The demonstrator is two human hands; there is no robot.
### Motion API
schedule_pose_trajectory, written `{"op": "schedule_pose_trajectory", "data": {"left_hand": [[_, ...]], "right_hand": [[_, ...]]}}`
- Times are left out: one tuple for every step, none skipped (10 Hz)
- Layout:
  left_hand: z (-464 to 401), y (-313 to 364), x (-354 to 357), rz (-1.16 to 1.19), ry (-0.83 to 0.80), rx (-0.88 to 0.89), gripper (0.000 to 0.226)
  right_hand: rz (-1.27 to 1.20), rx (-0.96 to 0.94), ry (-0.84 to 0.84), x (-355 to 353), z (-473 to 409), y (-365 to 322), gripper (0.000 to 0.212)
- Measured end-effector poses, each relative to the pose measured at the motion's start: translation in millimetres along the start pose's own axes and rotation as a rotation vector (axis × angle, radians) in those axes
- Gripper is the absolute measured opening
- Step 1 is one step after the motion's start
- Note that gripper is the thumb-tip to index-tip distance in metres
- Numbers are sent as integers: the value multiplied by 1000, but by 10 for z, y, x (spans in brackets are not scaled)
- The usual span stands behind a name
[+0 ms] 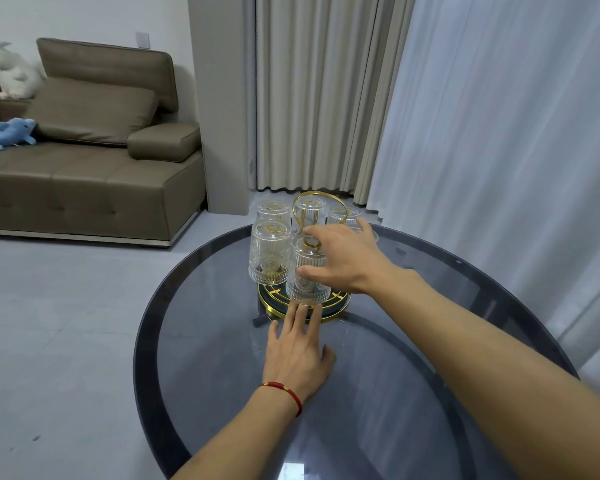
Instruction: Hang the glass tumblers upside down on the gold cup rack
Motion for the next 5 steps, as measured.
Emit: {"op": "schedule_pose_trajectory", "data": {"left_hand": [[12,0,7,-12,-30,11,76],[62,-4,-12,-17,-83,34,76],[125,-30,-81,-77,-169,126,72],[231,-43,-257,-144,-275,246,73],[349,-53,-572,-99,-284,292,68]], "right_hand": [[-32,-3,16,26,36,2,73],[-30,-8,22,56,68,-2,72],[-52,-2,3,101,88,-4,72],[-62,11,-20,89,124,-59,73],[-84,8,30,21,198,-71,71]]}}
Point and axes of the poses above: each hand's wrist, its own z-axis away from the middle knuckle, its own x-axis out of the palm, y = z × x, the point moved 5 cm from there along -z, towards the middle knuckle, and after that the axes turned 7 degrees about y, right-handed, at the moved point
